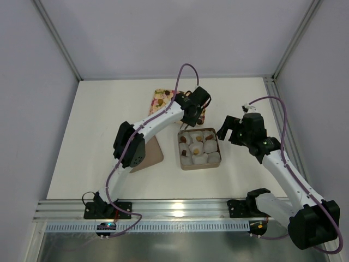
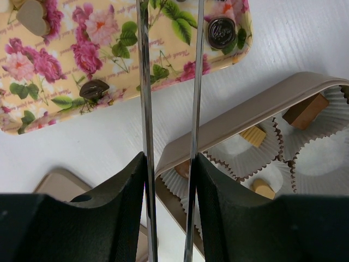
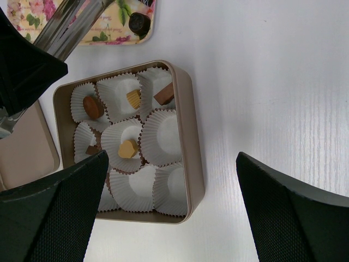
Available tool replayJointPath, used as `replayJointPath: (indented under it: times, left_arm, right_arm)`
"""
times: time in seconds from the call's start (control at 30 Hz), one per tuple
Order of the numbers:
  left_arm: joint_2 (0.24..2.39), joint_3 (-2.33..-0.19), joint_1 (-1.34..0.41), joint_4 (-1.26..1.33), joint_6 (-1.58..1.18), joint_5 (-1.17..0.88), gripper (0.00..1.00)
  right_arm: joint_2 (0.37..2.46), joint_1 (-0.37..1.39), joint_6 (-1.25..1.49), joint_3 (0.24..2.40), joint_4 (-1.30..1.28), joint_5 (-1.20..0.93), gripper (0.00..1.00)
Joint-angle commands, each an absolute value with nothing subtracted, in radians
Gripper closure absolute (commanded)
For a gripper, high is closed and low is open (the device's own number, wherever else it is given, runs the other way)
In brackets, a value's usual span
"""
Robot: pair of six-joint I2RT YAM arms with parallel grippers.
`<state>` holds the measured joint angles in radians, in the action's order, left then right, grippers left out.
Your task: Pack the chocolate
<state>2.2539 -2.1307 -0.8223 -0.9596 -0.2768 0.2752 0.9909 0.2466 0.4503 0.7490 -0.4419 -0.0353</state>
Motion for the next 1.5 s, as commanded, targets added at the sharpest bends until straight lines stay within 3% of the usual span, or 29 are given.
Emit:
replayJointPath:
  times: [0.0,1.47]
  left_arm:
    - [2.178,-2.123,-0.815,-0.925,-0.276,0.267,0.61]
    - [2.167,-2.141,-0.795,-0.957,-0.288,0.252,0.61]
  right_arm:
    - [0.982,0.247,0.445,0.762,-0.416,-0.02,0.01]
    - [0.962,0.247,0.451,0.755,-0.423,-0.02,0.01]
